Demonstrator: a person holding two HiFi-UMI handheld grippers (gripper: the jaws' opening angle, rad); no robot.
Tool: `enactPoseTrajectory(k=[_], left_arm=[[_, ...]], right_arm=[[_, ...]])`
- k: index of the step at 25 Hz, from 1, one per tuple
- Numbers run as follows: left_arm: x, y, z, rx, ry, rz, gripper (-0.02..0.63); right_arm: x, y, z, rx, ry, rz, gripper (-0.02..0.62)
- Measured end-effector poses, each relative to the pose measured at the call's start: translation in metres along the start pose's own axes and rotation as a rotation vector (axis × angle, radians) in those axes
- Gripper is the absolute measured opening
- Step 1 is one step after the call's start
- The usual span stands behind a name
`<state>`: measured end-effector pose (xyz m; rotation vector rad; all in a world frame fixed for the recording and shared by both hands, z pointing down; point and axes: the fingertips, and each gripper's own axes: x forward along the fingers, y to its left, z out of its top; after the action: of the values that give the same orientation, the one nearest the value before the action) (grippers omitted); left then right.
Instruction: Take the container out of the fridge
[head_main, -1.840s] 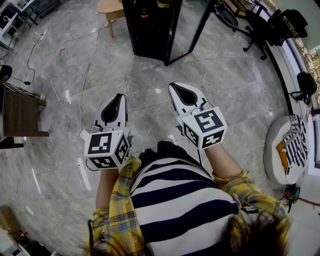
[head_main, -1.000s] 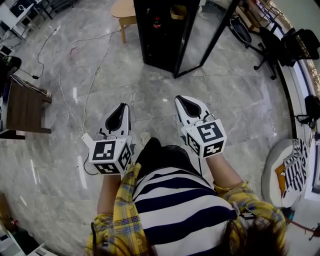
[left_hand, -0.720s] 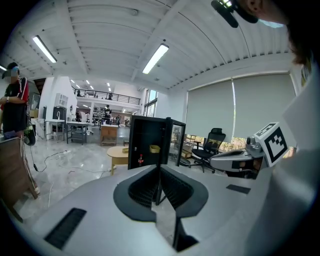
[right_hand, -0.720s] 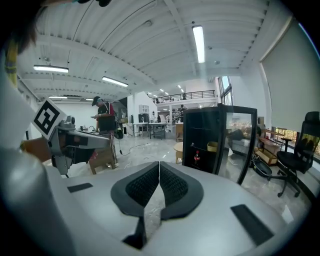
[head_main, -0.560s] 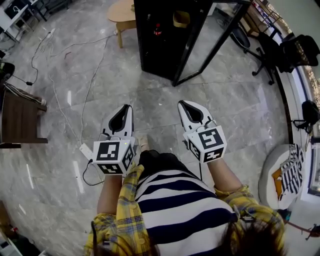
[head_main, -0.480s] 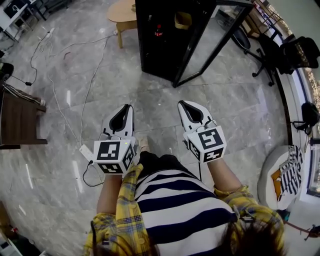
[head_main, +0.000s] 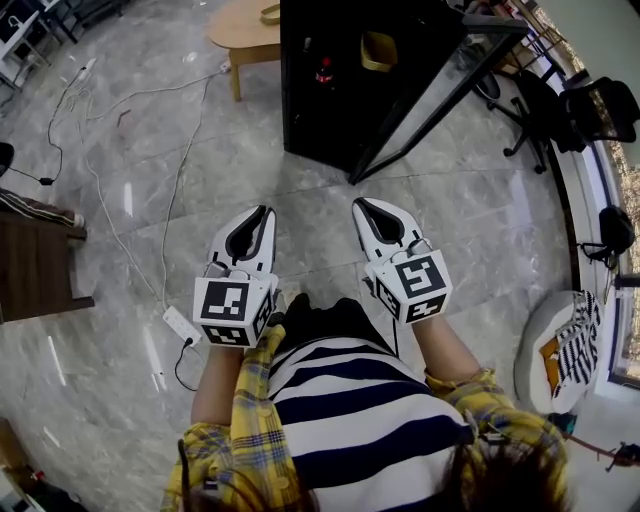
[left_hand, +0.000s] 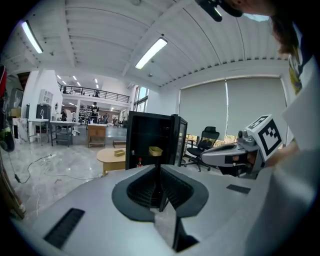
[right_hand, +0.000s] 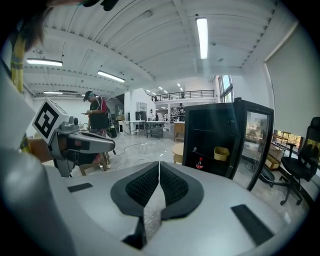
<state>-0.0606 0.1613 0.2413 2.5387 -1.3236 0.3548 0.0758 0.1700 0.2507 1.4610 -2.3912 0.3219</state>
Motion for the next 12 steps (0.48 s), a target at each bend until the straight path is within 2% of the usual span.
enactPoseTrajectory(k=[5, 12], left_arm=[[0.011, 0.032, -0.001, -0.021, 0.013, 0.001, 0.035], [0.024, 0.069, -0.004, -0.030, 0.022, 0.001, 0.035]], right_arm=[[0.034, 0.002, 0.006, -0.013, 0.021, 0.017, 0.031], [0.074, -0.003, 0.010, -0.040, 0.048, -0.016, 0.032]])
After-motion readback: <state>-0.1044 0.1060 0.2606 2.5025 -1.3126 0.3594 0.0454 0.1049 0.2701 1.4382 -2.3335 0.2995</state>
